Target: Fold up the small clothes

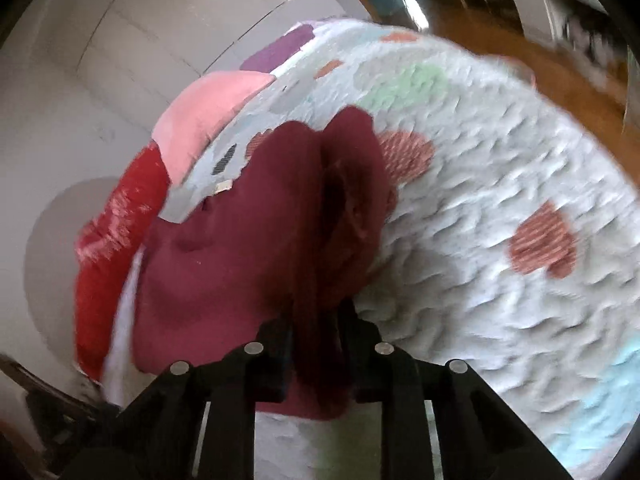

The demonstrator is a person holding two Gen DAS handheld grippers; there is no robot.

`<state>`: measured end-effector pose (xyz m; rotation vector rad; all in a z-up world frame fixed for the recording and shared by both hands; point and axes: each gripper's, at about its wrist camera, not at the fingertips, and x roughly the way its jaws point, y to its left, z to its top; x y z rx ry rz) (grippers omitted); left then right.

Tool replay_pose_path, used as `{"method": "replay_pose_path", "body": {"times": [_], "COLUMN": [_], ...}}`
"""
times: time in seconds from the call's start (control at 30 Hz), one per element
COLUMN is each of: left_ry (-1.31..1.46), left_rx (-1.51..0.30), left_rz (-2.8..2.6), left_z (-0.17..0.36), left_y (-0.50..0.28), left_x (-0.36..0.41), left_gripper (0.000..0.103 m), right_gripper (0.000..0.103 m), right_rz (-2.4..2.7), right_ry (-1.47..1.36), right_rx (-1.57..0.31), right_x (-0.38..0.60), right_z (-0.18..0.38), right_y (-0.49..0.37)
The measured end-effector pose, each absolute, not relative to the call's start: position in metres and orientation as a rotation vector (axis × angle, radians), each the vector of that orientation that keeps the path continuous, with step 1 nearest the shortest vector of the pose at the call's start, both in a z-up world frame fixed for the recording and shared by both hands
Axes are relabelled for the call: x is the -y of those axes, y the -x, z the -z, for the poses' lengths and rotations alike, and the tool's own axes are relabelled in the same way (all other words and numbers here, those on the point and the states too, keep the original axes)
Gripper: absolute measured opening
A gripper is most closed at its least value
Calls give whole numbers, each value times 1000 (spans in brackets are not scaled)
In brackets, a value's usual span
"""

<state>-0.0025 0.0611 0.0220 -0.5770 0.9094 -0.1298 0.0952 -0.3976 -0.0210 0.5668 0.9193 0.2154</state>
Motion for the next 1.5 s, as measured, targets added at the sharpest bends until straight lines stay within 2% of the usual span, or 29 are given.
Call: {"method": "replay_pose_path", "body": {"times": [0.1,0.13,0.3,0.4,0.43,0.47,0.53,0.6,0.67,0.83,0.87,0.93,1.0,1.17,1.23,1.33,1.37,1.4,1.43,1.47,1.5], "left_ry": [603,602,581,582,586,593,619,648,695,770,767,782,837,876,869,825,815,802,797,795,791], "left_rx": [-917,-916,-932,-935,-936,-936,-927,-921,-929,-918,-914,-917,-916,-909,-899,-878,-878,-879,-879,-877,-874], "left_rz": [129,133,147,156,158,161,172,171,180,243,258,283,300,311,291,245,231,215,209,206,202], "left_z": [-18,-17,-7,-1,0,2,6,13,22,40,41,45,49,40,32,20,18,14,11,8,5], "left_y": [-3,-4,-31,-51,-57,-63,-80,-94,-105,-115,-116,-117,-117,-93,-76,-52,-48,-42,-37,-35,-32], "left_x": [-68,-68,-63,-61,-61,-61,-63,-66,-67,-53,-50,-48,-53,-67,-76,-87,-88,-90,-91,-91,-91], "left_gripper": [34,34,35,36,36,37,41,45,48,54,53,38,37,36,35,35,36,36,36,36,36], "right_gripper": [23,29,31,44,53,58,59,65,74,75,75,75,76,99,101,100,91,82,54,37,28], "right_rz": [-179,-175,-129,-218,-249,-294,-387,-484,-549,-600,-593,-600,-585,-541,-509,-457,-444,-431,-402,-383,-400], "right_ry": [-450,-430,-249,-216,-218,-221,-227,-215,-192,-113,-84,-21,73,313,410,537,546,548,553,554,516], "right_rx": [-929,-930,-841,-815,-818,-826,-859,-909,-949,-1106,-1138,-1197,-1267,-1313,-1304,-1259,-1235,-1215,-1176,-1156,-1147], "right_x": [395,394,380,357,349,338,313,273,236,147,127,100,71,23,10,-2,-2,0,4,10,17], "right_z": [17,14,-36,-60,-64,-67,-68,-69,-68,-42,-33,-20,-2,25,33,43,42,40,35,30,24], "right_y": [-88,-87,-60,-64,-69,-77,-95,-123,-144,-215,-229,-245,-257,-254,-248,-235,-231,-229,-225,-223,-221]}}
